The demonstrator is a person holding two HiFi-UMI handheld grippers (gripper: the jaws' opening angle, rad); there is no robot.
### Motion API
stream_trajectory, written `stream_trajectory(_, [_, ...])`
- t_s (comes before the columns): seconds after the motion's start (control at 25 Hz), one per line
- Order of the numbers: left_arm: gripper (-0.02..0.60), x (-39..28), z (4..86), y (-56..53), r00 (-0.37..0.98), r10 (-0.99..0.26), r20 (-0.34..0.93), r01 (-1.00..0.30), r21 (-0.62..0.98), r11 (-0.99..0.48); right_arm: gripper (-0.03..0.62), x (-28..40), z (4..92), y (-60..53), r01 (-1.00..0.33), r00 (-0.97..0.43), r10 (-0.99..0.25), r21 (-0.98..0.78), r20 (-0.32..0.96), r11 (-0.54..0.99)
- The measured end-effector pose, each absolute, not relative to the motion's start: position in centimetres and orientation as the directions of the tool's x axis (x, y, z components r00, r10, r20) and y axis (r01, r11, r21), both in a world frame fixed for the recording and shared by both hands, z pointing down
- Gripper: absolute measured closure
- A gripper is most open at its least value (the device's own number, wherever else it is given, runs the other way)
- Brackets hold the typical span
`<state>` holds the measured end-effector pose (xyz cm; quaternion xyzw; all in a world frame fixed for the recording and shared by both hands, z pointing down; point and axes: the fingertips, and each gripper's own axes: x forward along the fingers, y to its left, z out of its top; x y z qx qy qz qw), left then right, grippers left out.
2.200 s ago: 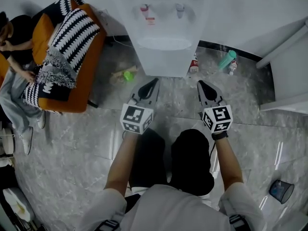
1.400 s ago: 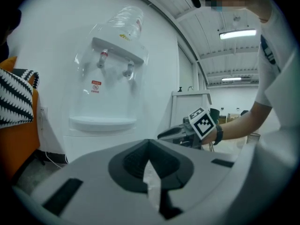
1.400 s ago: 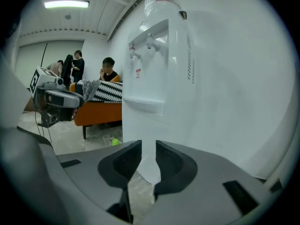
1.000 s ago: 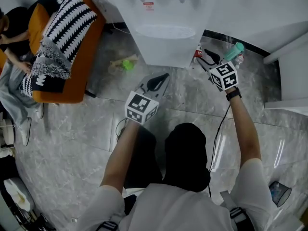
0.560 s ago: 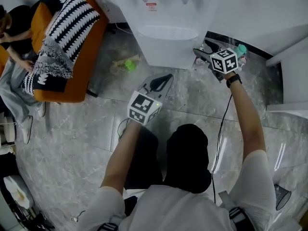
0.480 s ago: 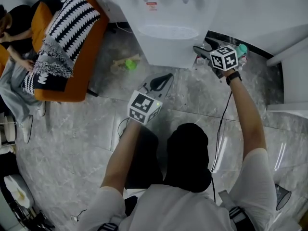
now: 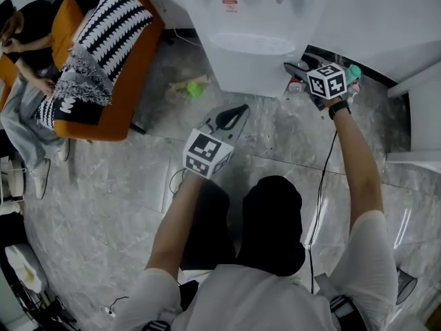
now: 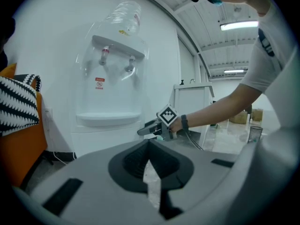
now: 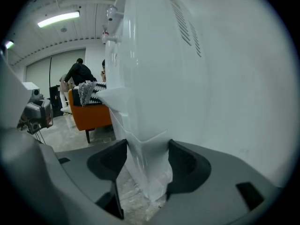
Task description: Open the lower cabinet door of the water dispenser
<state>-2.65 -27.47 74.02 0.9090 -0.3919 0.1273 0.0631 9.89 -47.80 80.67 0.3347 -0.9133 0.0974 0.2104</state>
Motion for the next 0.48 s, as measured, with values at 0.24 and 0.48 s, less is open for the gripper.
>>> stream_trajectory(0.24, [0.571, -3.0, 73.9, -26.4, 0.66, -0.697, 0.28, -0.732, 0.029, -0.681, 0.33, 9.9, 80.7, -47.4, -0.684, -0.652, -0.589, -0.037, 0.478, 0.728])
stream_trajectory(0.48, [0.571, -3.4, 73.6, -25.5, 0.661, -0.695, 0.281, -0.727, 0.013, -0.686, 0.344, 10.0, 80.7, -47.2, -0.708, -0.622, -0.607, -0.024, 0.494, 0.706])
